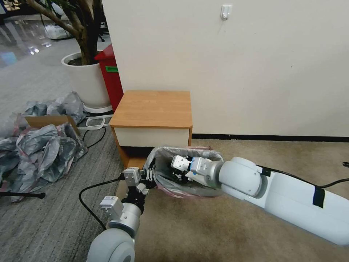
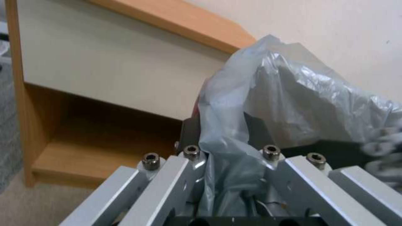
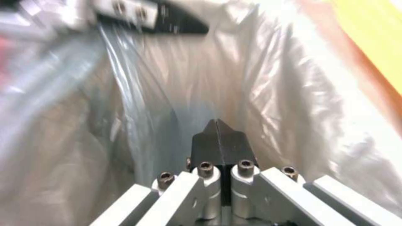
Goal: Pick up the garbage bag from the table and place it over the trash can.
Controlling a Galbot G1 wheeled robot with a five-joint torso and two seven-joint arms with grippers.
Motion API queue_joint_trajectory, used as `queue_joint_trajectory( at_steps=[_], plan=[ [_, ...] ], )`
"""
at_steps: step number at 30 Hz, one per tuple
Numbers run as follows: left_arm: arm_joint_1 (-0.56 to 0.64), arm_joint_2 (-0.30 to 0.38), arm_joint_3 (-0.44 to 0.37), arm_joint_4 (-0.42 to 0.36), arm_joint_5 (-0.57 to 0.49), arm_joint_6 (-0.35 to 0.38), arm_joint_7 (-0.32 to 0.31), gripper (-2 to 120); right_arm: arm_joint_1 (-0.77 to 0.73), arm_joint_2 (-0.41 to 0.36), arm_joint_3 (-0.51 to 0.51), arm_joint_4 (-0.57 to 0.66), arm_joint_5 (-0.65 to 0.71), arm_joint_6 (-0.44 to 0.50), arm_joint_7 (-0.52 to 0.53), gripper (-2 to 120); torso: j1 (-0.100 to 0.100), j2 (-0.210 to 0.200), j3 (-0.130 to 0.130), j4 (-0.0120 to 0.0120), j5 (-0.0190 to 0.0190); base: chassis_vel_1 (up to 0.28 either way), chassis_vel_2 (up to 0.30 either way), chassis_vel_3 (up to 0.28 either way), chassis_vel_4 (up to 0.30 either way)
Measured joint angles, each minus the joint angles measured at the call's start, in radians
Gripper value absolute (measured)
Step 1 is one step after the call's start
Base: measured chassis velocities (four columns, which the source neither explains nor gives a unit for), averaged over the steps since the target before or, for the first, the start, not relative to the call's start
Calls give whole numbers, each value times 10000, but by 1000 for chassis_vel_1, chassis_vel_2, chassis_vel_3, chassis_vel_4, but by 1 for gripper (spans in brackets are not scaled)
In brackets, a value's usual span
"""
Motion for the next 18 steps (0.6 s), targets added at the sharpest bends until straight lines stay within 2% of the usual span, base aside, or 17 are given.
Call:
queue_joint_trajectory(
  at_steps=[4, 6, 7, 10, 11, 14, 15, 16, 18],
  plan=[
    [-30, -116, -128, 128, -607, 104, -143, 10, -1052, -293, 1267, 594, 660, 59, 44, 0, 0, 0, -1, 2, 1, 0, 0, 0, 0],
    [-2, -190, -218, 236, -923, 215, -240, 10, -2271, -488, 2323, 985, 921, 805, 303, 0, 0, 0, -1, -2, 1, 0, 0, 0, 0],
    [-2, -190, -218, 236, -923, 215, -240, 10, -2271, -488, 2323, 985, 921, 805, 303, 0, 0, 0, -1, -2, 1, 0, 0, 0, 0],
    [148, -270, -324, 430, -1081, 230, -261, 10, -4185, -295, 3795, 1387, 1065, 2140, 1256, 0, 0, 0, -1, 1, -2, 0, 0, 0, 0],
    [148, -270, -324, 430, -1081, 230, -261, 10, -4185, -295, 3795, 1387, 1065, 2140, 1256, 0, 0, 0, -1, 1, -2, 0, 0, 0, 0],
    [454, -356, -348, 494, -1273, 242, -268, 10, -6873, 829, 6006, 1769, 759, 3022, 1986, 0, 0, 0, -2, -1, 2, 0, 0, 0, 0],
    [570, -374, -348, 501, -1284, 245, -268, 10, -7487, 1159, 6542, 1859, 586, 3150, 2042, 2, 0, 0, -2, -1, 3, 0, 0, 0, 0],
    [570, -374, -348, 501, -1284, 245, -268, 10, -7487, 1159, 6542, 1859, 586, 3150, 2042, 2, 0, 0, -2, -1, 3, 0, 0, 0, 0],
    [896, -410, -349, 543, -1284, 246, -268, 10, -9028, 2075, 7877, 2041, -83, 3691, 2095, 10, 0, 0, -2, -3, 1, 0, 0, 0, 0]
  ],
)
